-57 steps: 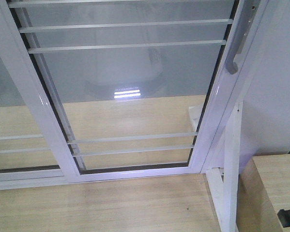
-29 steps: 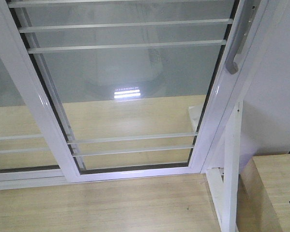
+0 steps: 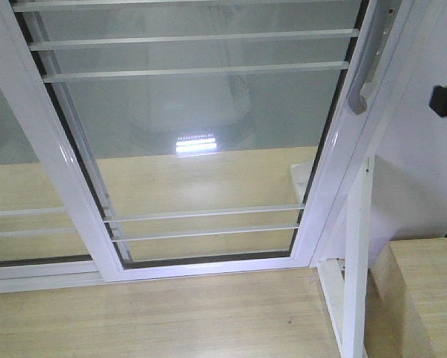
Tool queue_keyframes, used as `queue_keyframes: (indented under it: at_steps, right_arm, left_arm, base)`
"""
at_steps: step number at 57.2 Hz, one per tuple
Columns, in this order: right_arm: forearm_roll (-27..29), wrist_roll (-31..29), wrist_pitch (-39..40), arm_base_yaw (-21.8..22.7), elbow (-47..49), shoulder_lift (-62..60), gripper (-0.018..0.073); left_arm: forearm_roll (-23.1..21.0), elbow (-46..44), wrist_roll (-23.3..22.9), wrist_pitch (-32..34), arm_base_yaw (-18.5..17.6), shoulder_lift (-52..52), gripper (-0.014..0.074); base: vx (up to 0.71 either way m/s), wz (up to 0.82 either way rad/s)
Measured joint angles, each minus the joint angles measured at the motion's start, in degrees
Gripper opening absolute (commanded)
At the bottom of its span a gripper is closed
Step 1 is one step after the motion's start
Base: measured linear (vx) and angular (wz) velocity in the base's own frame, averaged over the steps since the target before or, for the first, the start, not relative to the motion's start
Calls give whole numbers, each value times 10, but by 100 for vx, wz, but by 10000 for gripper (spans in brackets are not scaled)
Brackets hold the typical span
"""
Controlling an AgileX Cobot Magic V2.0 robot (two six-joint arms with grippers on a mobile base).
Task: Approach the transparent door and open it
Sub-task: 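Raise the right gripper and close it around the silver door handle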
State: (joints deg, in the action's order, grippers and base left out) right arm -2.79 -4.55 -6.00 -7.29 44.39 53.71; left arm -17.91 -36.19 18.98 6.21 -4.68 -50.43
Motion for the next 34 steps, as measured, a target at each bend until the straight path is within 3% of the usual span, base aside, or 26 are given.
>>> queue_keyframes:
  at_steps: [10,23,34]
  right_arm:
    - [0,-2,60,0,43,106,-4]
    - [1,-2,105,0,46,164,6]
    - [1,-2,111,0,46,168,121]
  left_arm:
    - [0,-57,0,33,0,-117,-3]
    - [-2,-63,-1,66,0,-169,21]
    - [-2,-63,-1,76,0,-172,130]
  base:
    - [0,0]
    - [0,0]
    - [0,0]
